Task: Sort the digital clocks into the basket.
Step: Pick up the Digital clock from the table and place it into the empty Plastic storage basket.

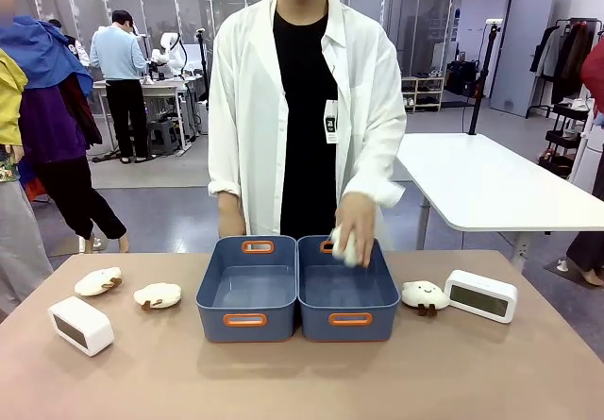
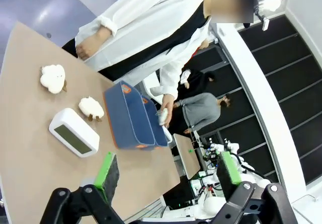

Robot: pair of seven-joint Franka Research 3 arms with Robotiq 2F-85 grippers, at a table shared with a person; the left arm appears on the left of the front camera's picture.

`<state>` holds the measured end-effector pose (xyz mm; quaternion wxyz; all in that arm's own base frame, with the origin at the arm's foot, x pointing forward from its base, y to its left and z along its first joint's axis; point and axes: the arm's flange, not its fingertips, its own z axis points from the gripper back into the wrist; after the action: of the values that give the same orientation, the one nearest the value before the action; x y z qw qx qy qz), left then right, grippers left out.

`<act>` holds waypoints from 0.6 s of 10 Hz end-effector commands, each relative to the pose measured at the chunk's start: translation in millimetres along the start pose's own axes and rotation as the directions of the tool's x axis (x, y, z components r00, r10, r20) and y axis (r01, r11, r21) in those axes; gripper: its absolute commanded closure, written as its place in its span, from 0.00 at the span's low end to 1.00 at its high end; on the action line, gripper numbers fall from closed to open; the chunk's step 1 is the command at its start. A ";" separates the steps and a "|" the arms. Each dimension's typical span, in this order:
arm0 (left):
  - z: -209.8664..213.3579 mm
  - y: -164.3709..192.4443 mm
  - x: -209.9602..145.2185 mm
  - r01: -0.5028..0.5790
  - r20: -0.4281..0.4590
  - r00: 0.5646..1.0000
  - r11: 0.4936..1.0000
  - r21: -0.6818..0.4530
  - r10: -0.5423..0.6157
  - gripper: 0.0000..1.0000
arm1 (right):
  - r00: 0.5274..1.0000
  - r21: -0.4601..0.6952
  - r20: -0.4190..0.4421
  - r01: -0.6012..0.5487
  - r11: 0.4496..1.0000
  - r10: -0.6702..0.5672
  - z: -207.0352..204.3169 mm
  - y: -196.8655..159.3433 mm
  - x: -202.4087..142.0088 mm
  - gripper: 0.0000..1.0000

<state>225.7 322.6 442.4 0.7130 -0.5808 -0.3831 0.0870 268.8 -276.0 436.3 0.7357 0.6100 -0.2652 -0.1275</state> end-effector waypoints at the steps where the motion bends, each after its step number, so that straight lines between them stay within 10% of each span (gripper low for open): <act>1: -1.7 -2.7 1.4 -0.002 -0.005 1.000 0.997 0.071 0.003 0.00 | 1.000 0.008 -0.005 -0.017 1.000 0.017 1.5 1.1 -1.6 0.00; 6: -93.7 -54.5 -1.2 -0.024 -0.195 0.973 0.897 0.441 0.122 0.00 | 1.000 0.008 -0.005 -0.017 1.000 0.017 1.5 1.1 -1.6 0.00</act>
<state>260.2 282.5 473.8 0.8167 -0.4632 -0.3218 0.1221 269.3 -275.9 435.6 0.7359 0.6102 -0.2640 -0.1278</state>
